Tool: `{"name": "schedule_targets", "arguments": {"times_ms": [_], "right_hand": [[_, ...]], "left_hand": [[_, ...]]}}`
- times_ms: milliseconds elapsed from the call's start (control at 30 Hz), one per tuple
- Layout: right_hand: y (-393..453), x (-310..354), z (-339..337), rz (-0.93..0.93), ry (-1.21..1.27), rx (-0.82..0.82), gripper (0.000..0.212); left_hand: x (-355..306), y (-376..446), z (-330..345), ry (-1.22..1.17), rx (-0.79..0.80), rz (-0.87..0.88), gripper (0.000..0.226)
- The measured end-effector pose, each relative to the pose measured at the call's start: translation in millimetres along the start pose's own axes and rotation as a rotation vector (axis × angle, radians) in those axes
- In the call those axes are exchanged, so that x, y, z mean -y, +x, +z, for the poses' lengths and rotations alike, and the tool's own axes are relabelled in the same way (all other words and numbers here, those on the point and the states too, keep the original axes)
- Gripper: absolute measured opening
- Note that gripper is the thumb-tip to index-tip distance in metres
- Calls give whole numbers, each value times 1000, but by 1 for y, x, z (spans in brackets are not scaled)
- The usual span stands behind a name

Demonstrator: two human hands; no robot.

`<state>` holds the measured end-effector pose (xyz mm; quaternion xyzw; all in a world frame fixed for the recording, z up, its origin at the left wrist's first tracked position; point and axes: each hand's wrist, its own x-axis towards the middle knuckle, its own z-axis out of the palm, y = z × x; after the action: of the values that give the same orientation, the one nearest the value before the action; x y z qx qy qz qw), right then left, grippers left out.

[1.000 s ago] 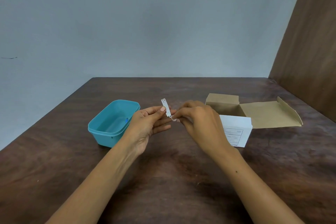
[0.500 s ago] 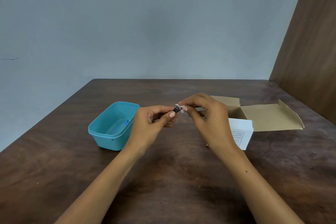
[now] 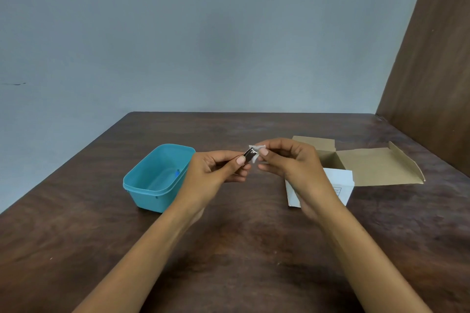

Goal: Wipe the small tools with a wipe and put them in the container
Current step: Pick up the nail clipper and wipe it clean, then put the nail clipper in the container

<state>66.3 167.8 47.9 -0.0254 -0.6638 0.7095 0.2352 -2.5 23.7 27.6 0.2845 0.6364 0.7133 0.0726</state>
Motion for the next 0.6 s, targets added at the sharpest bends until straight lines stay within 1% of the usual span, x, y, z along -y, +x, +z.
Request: {"name": "schedule_targets", "arguments": {"times_ms": [67, 133, 200, 300, 367, 500, 600], "right_hand": [[-1, 0, 0, 52, 108, 14, 13], [-2, -1, 2, 69, 143, 30, 13], [-2, -3, 3, 108, 185, 24, 11], [0, -6, 1, 178, 211, 26, 9], [1, -6, 1, 199, 215, 40, 11], [1, -3, 0, 136, 238, 24, 14], [0, 1, 0, 49, 174, 8, 14]], "left_hand": [[0, 0, 0, -47, 12, -29, 15], [0, 0, -1, -49, -3, -22, 15], [1, 0, -1, 14, -31, 37, 16], [4, 1, -3, 185, -37, 158, 18], [4, 3, -5, 226, -19, 167, 19], [1, 6, -11, 196, 5, 119, 18], [3, 7, -12, 270, 7, 112, 15]]}}
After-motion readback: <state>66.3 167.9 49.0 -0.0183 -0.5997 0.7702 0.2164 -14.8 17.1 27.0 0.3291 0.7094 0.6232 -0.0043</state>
